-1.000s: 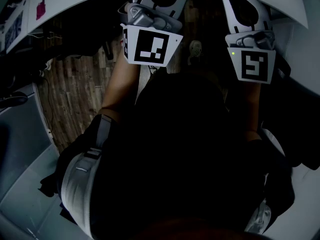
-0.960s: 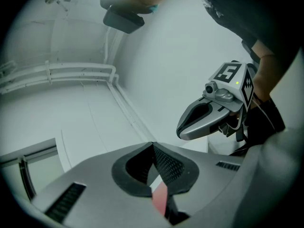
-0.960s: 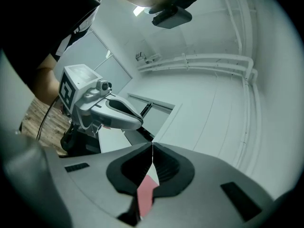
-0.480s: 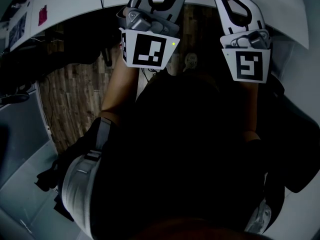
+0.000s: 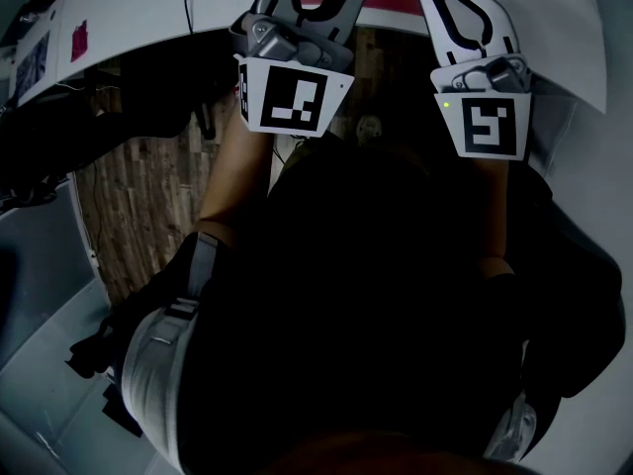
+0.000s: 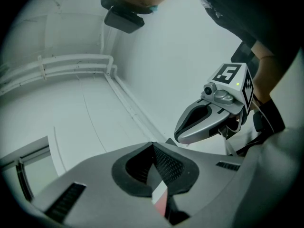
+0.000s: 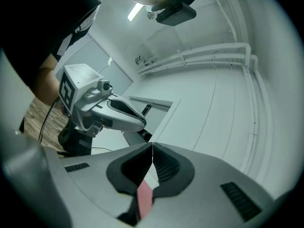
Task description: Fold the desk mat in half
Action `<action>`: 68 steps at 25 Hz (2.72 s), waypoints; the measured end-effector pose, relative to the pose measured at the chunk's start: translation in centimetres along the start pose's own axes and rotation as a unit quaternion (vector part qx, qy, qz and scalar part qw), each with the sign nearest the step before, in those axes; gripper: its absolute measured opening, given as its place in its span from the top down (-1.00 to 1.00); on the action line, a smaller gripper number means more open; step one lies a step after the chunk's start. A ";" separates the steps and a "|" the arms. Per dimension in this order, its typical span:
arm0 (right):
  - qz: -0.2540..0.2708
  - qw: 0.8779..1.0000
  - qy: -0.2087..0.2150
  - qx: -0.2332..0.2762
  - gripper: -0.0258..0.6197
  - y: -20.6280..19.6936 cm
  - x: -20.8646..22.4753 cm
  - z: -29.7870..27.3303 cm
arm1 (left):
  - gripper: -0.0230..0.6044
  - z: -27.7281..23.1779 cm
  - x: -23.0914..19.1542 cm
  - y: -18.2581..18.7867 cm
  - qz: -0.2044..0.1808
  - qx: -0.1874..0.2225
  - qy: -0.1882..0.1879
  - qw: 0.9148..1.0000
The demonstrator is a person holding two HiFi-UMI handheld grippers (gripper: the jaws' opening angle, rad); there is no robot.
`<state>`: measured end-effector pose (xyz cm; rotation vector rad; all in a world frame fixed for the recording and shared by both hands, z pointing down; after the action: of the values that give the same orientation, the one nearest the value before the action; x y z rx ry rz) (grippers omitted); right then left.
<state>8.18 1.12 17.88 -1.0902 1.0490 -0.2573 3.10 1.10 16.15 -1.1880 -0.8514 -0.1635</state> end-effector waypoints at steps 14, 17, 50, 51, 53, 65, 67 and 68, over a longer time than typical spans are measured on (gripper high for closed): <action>-0.005 1.000 -0.003 0.001 0.83 -2.0 2.2 0.1 | 0.88 -3.1 0.7 -0.3 -0.003 0.000 -0.003 1.000; -0.001 1.000 -0.004 0.002 0.83 -2.3 2.4 0.2 | 0.88 -3.4 0.9 -0.5 0.002 -0.001 -0.004 1.000; -0.022 0.999 -0.002 -0.044 0.83 -6.5 5.0 -6.2 | 0.88 -8.5 -2.0 -6.4 0.027 -0.004 -0.025 0.999; -0.020 0.999 -0.002 -0.045 0.83 -6.7 5.3 -6.9 | 0.89 -9.0 -2.4 -6.8 0.031 -0.002 -0.026 0.999; -0.018 0.998 -0.005 -0.053 0.83 -7.2 5.9 -8.0 | 0.89 -10.0 -3.0 -7.6 0.037 0.002 -0.032 0.999; -0.034 0.994 -0.052 -0.094 0.83 -9.9 9.3 -14.1 | 0.88 -15.5 -5.6 -12.4 0.060 0.021 -0.095 0.993; -0.038 0.993 -0.061 -0.098 0.83 -10.2 9.6 -14.6 | 0.89 -16.1 -6.0 -12.6 0.064 0.031 -0.101 0.992; -0.039 0.993 -0.063 -0.097 0.83 -10.2 9.7 -14.8 | 0.88 -16.4 -6.2 -12.7 0.067 0.035 -0.105 0.992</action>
<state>4.52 -18.92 19.81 -1.3070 0.9333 -0.1491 0.20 -20.01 19.70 -1.2050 -0.9491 0.1026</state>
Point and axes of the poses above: the fingertips, and each gripper's own axes: z backward along the fingers, x to its right, y out of its top, the point moved 1 cm from there along z, backward along the fingers, and after that the axes turned 2 degrees about y, right-handed, at the moved point
